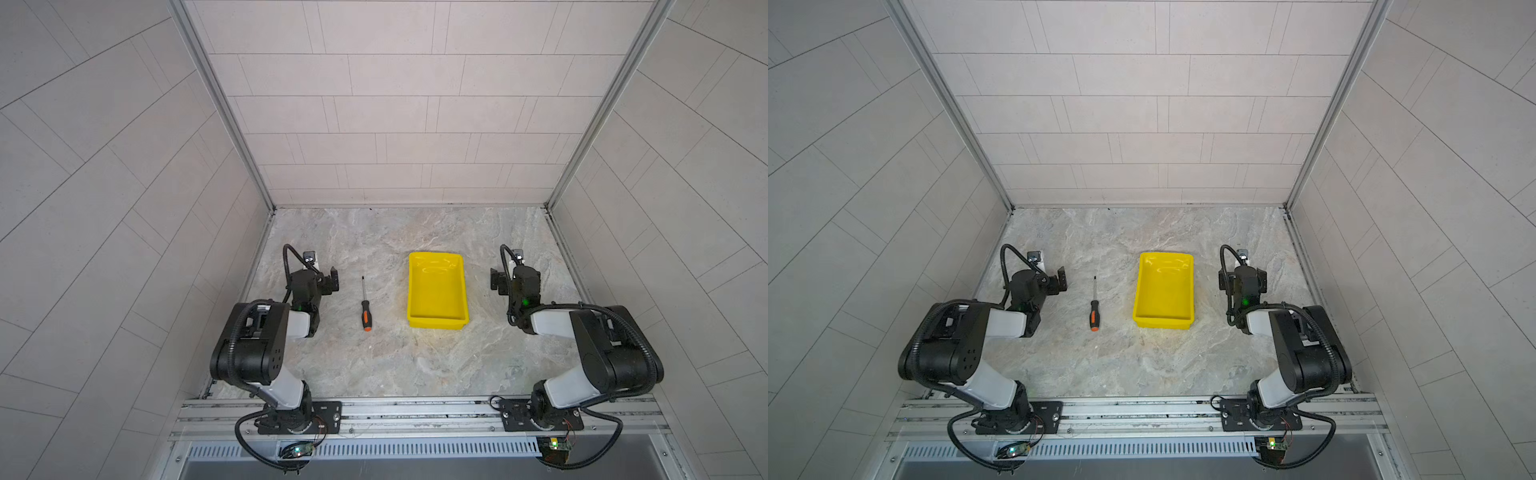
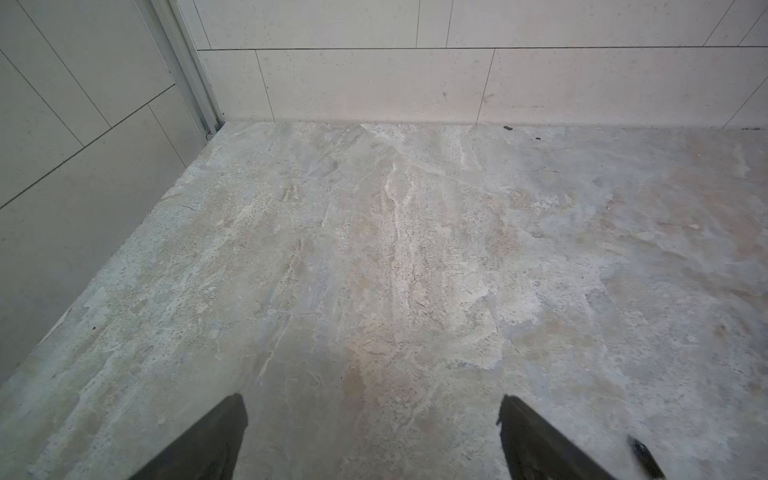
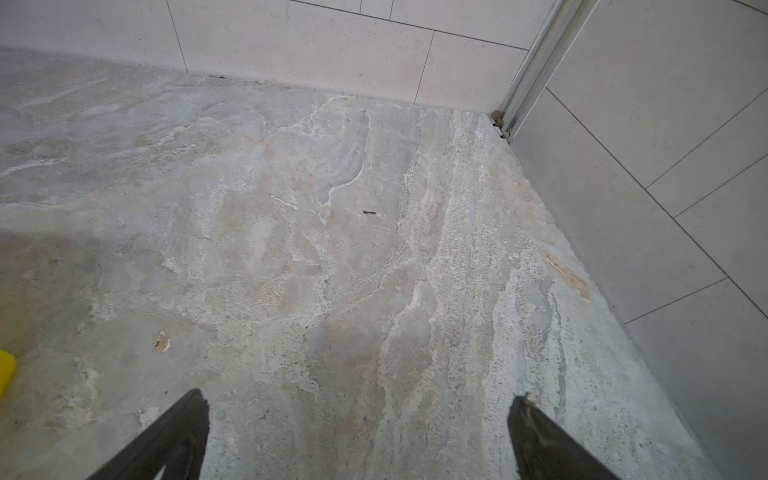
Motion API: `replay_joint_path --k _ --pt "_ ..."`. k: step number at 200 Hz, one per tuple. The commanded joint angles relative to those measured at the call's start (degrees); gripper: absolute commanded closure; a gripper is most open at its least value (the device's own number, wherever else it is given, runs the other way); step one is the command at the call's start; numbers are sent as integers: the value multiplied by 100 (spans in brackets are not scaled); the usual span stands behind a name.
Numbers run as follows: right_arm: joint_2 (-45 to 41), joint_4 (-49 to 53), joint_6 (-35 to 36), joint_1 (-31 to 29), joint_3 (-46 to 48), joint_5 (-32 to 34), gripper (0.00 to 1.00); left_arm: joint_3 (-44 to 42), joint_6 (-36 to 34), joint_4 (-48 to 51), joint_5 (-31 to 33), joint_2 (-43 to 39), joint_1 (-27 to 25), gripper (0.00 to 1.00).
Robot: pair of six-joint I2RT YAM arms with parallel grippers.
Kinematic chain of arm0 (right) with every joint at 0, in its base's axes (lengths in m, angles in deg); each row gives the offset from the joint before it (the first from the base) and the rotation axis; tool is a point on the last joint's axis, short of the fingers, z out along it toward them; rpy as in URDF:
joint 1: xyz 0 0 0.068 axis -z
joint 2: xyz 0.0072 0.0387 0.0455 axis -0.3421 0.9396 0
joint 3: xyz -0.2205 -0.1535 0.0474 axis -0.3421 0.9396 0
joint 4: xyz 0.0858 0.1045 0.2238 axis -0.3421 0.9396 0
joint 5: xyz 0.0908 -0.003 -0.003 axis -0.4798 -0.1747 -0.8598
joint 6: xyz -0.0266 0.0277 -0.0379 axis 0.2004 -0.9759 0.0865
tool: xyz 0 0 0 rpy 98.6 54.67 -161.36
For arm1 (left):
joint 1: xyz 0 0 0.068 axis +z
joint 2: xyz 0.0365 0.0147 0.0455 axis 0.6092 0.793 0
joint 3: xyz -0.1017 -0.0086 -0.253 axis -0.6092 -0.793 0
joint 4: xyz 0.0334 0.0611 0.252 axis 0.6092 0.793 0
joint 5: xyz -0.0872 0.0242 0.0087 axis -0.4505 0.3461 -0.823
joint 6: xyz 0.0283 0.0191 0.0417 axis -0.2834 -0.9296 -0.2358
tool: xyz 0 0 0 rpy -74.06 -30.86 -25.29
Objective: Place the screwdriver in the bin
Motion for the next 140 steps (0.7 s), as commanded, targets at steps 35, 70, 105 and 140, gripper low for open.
replay_joint_path --k 35,70,105,140 --pt "-42 -78 -20 -23 41 7 0 33 -29 -42 3 -20 -10 0" --pt "-50 -95 -16 -25 47 12 0 33 -29 -46 -5 -19 -10 0" --pt "-59 -108 1 -43 56 47 0 33 -29 -45 -8 -22 -10 0" --pt "-101 -253 56 -111 158 106 0 42 -2 -37 -67 -18 28 0"
